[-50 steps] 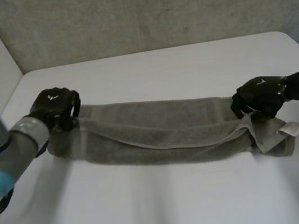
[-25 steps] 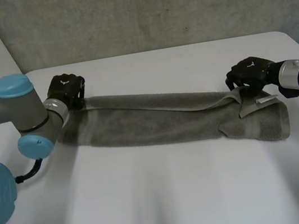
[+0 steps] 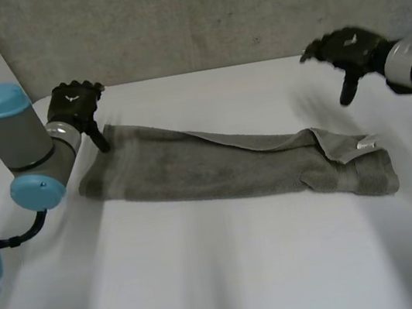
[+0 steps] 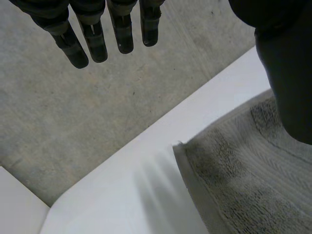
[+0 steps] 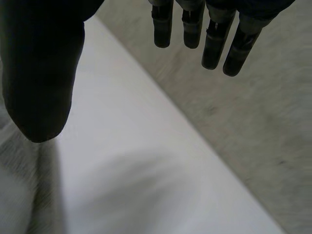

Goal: Fold the towel.

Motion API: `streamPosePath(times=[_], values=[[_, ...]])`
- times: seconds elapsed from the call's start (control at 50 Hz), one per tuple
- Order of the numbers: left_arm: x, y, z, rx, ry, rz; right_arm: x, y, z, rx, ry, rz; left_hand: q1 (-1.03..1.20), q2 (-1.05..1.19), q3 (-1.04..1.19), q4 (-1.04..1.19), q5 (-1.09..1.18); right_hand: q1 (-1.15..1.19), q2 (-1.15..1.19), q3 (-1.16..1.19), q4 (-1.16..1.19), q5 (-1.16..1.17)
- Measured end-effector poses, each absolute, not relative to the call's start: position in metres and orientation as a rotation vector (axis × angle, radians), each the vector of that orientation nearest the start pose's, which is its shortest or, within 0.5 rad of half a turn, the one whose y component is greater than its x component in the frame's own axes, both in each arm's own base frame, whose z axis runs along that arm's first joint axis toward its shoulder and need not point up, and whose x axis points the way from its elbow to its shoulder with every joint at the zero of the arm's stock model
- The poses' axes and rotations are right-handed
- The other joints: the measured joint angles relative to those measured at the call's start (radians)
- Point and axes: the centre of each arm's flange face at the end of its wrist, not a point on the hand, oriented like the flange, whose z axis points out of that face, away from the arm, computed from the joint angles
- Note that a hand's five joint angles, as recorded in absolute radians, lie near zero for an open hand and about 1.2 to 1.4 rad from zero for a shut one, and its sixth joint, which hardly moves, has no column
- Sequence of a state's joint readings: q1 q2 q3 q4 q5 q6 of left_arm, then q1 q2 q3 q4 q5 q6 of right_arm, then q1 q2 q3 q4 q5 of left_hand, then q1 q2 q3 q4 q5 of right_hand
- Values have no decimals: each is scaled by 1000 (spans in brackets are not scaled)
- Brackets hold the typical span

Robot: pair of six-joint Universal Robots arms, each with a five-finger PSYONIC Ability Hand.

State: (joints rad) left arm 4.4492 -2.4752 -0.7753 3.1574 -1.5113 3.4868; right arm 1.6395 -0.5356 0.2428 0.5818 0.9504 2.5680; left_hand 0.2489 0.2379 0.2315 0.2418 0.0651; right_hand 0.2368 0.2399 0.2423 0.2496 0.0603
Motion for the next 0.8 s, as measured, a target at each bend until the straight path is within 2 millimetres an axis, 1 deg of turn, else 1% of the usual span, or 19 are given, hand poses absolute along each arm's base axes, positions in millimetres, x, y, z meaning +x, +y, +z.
streamPosePath(times=[0.02, 0.04, 0.1, 0.14, 0.18, 0.24, 0.26, 0.28, 0.3, 0.32, 0.34, 0.36, 0.42, 0.46, 0.52, 0.6, 0.64, 0.8], values=[[-257, -432, 190, 752, 2189, -2108, 214, -445, 247, -1203, 1970, -1838, 0, 0, 0, 0, 0, 0, 0, 0, 0, 0], [-256, -429, 192, 752, 2192, -2106, 213, -443, 255, -1183, 1969, -1847, 0, 0, 0, 0, 0, 0, 0, 0, 0, 0], [-253, -422, 197, 756, 2207, -2092, 209, -435, 271, -1131, 1985, -1830, 0, 0, 0, 0, 0, 0, 0, 0, 0, 0], [-251, -416, 197, 760, 2220, -2078, 207, -427, 275, -1105, 2012, -1780, 0, 0, 0, 0, 0, 0, 0, 0, 0, 0], [-249, -410, 196, 768, 2239, -2059, 206, -418, 273, -1088, 2051, -1704, 0, 0, 0, 0, 0, 19, 14, 11, 8, 16], [-245, -398, 191, 784, 2280, -2013, 205, -394, 260, -1087, 2138, -1524, 0, 0, 0, 0, 0, 129, 128, 124, 114, 139], [-244, -395, 190, 787, 2288, -2004, 204, -389, 256, -1092, 2154, -1489, 0, 0, 0, 0, 0, 144, 145, 142, 131, 156], [-243, -391, 188, 793, 2303, -1987, 203, -379, 248, -1113, 2182, -1420, 0, 0, 0, 0, 0, 179, 184, 180, 174, 198], [-243, -389, 186, 796, 2310, -1979, 203, -375, 245, -1124, 2193, -1392, 0, 0, 0, 0, 0, 191, 199, 194, 188, 212], [-242, -385, 183, 803, 2325, -1963, 202, -365, 236, -1151, 2213, -1334, 0, 0, 0, 0, 0, 212, 218, 216, 211, 233], [-242, -383, 182, 807, 2332, -1956, 202, -361, 233, -1164, 2221, -1311, 0, 0, 0, 0, 0, 221, 226, 226, 219, 241], [-241, -380, 179, 814, 2345, -1943, 201, -353, 225, -1194, 2233, -1263, 0, 0, 0, 0, 0, 235, 238, 239, 234, 255], [-240, -374, 173, 830, 2374, -1915, 200, -336, 206, -1259, 2254, -1174, 0, 0, 0, 0, 0, 256, 253, 254, 247, 270], [-239, -372, 171, 836, 2385, -1905, 199, -331, 196, -1279, 2263, -1146, 0, 0, 0, 0, 0, 260, 253, 256, 248, 271], [-238, -371, 168, 842, 2397, -1894, 197, -328, 182, -1300, 2278, -1133, 0, 0, 0, 0, 0, 263, 253, 256, 248, 272], [-237, -371, 167, 842, 2401, -1890, 193, -332, 171, -1305, 2300, -1169, 0, 0, 0, 0, 0, 263, 253, 256, 248, 273], [-237, -371, 167, 840, 2402, -1889, 189, -338, 166, -1303, 2318, -1209, 0, 0, 0, 0, 0, 262, 253, 256, 248, 272], [-237, -371, 168, 839, 2399, -1892, 180, -361, 156, -1297, 2370, -1337, 0, 0, 0, 0, 0, 235, 239, 239, 230, 229]])
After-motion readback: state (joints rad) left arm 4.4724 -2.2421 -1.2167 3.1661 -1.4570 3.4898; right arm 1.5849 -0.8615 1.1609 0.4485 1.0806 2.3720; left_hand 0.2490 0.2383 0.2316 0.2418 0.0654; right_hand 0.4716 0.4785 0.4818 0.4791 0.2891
